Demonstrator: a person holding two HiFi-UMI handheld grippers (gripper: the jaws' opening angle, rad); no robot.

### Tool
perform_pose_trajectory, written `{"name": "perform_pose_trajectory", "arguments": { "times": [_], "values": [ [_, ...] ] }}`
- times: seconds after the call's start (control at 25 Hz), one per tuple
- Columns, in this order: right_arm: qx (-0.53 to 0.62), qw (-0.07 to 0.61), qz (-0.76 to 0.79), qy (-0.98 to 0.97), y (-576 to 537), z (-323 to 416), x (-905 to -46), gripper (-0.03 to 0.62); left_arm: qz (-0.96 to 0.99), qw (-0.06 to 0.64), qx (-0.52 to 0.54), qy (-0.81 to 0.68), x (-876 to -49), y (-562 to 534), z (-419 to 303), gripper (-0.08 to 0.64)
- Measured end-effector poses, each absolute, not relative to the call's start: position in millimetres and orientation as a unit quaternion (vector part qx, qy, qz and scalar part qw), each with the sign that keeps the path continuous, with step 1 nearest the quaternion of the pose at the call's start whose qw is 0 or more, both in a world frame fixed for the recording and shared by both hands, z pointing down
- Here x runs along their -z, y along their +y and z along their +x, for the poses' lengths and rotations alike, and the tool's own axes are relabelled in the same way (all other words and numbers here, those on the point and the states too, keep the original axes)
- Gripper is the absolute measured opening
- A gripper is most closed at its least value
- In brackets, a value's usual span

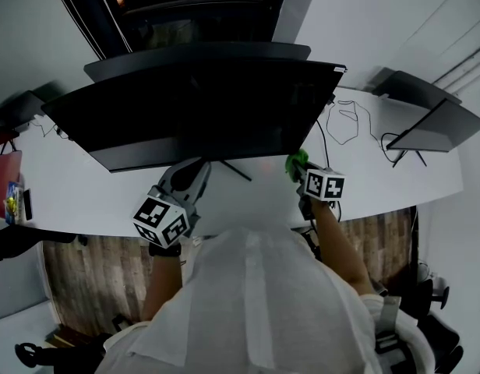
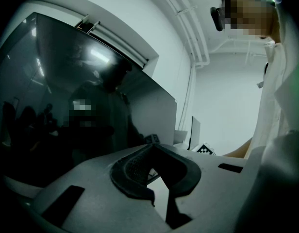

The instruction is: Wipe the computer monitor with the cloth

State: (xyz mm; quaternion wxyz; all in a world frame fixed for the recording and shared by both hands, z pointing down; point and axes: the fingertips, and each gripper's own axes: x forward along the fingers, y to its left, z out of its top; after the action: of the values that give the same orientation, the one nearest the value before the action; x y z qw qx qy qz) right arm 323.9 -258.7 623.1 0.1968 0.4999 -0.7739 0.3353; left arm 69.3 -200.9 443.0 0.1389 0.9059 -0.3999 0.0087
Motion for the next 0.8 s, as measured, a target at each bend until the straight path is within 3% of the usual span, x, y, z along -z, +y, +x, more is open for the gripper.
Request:
{"name": "perform_pose_trajectory", "arguments": {
  "times": [0.8],
  "values": [
    [-0.314,0.23,0.435,-0.812,-250,228,-616,0.072,0.899,0.14,-0.006,-0.415,-445,-191,14,0.021]
  ]
}}
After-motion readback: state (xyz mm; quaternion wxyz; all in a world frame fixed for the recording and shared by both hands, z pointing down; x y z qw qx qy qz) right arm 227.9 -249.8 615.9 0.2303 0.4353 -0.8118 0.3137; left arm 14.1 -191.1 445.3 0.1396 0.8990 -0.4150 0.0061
